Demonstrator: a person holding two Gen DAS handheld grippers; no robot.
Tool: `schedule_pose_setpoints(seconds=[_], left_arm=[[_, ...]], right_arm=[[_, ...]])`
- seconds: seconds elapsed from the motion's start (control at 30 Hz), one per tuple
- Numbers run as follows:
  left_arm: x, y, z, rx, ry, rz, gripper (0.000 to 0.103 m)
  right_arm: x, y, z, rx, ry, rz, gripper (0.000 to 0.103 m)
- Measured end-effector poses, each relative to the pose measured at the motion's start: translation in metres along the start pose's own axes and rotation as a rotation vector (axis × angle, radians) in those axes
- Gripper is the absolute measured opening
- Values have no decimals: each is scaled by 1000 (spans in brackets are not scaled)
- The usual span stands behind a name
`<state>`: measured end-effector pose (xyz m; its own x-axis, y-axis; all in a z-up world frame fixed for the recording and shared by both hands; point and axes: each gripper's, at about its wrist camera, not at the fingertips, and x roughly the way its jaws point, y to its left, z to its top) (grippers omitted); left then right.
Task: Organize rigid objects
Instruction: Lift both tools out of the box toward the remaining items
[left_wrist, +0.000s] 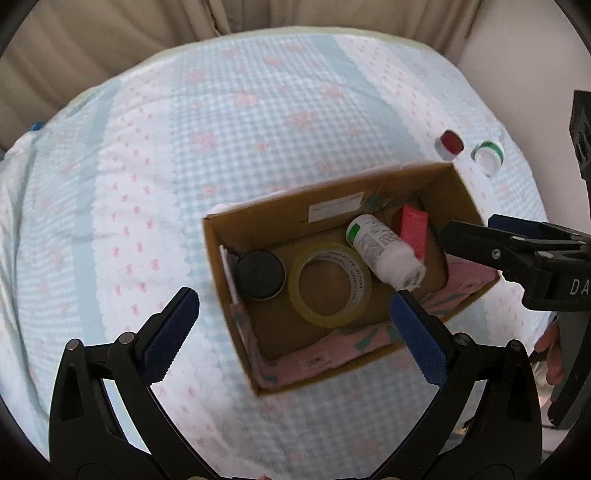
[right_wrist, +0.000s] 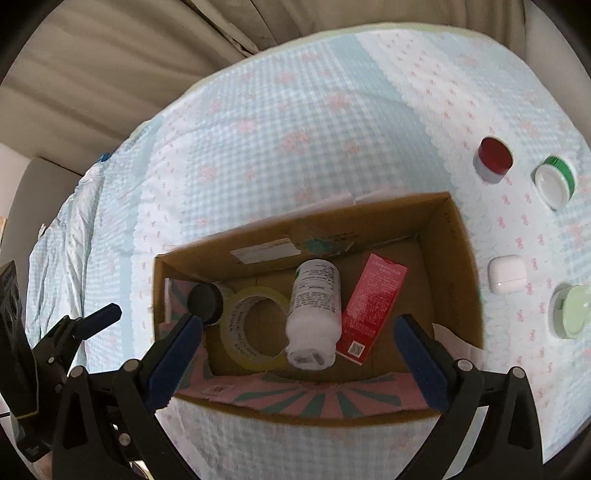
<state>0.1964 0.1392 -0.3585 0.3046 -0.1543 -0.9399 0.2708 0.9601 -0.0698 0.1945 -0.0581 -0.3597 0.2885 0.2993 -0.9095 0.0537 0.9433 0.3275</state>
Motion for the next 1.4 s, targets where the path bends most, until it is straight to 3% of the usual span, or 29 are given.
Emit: schedule_pose_setpoints(seconds=[0.43,0.6,0.7,0.9,1.07,1.4], left_arm=[[-111,-24,-28,-15,-132,48,103],[-140,-44,-29,-12,-182,105,103],[-154,-61,-28,-6,-216,113,103],[-180,-114,-20,5,-317,139,103],[-183,-176,-11,-44,-355,173,103],[-157,-307,11,-200,-353,194,103]], right_arm=[[-112,29,-31,-120,-106,-54,103],[-156,25,-45,-155,-168,-109,103],[-186,19,-52,-204,-248,-178,103],[-228,-21,-54,-173,-310,-206,103],[-254,-73,-51,-236,-353,-224,103],[-289,-194,-21,-376,-374,-181,103]])
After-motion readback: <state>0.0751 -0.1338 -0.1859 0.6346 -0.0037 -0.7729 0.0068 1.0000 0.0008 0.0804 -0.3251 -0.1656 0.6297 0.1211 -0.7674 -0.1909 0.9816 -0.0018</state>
